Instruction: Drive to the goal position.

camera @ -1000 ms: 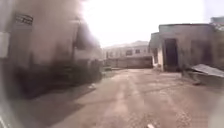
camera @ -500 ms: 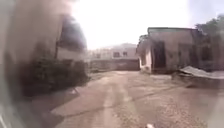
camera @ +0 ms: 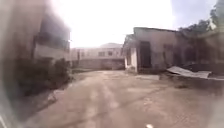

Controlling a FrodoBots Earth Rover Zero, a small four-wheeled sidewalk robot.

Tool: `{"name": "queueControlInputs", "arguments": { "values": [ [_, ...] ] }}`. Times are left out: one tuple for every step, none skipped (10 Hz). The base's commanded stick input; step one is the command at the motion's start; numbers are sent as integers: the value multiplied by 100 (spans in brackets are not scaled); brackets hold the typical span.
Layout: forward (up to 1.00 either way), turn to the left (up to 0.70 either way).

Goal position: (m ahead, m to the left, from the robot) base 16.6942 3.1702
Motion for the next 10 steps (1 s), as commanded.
{"name": "queueControlInputs", "arguments": {
  "values": [
    [70,-34],
    [70,-19],
    [70,1],
    [70,7],
    [70,12],
    [70,12],
    [70,11],
    [70,11],
    [70,10],
    [70,9]
  ]
}}
